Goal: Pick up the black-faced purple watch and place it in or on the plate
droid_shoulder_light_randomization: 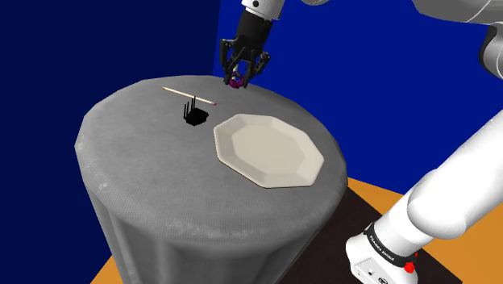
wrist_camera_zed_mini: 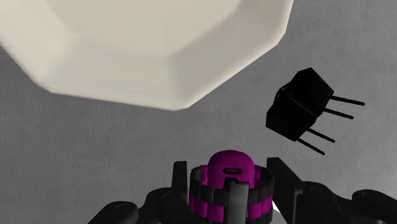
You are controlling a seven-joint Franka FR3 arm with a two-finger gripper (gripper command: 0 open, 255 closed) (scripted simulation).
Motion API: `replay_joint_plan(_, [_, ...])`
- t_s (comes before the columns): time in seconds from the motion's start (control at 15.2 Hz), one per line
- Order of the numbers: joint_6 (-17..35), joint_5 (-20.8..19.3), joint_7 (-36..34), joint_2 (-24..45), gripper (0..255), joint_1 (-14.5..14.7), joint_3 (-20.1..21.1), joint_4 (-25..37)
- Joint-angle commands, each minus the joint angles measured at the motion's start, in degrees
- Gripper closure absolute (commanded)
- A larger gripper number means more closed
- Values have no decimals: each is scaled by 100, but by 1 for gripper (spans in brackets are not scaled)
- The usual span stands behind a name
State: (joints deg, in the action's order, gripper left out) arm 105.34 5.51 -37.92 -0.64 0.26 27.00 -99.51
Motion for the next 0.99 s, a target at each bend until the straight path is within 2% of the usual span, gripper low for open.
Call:
replay_joint_plan(0.0, [56, 201, 45, -422, 255, 2, -3, -439])
replay_joint_plan(0.33, [56, 727, 155, -1595, 255, 137, -70, -1517])
replay_joint_plan(0.73, [-175, 1222, 143, -2927, 255, 479, -180, -2550])
replay_joint_plan(0.92, [-76, 1304, 145, -3120, 255, 551, -170, -2835])
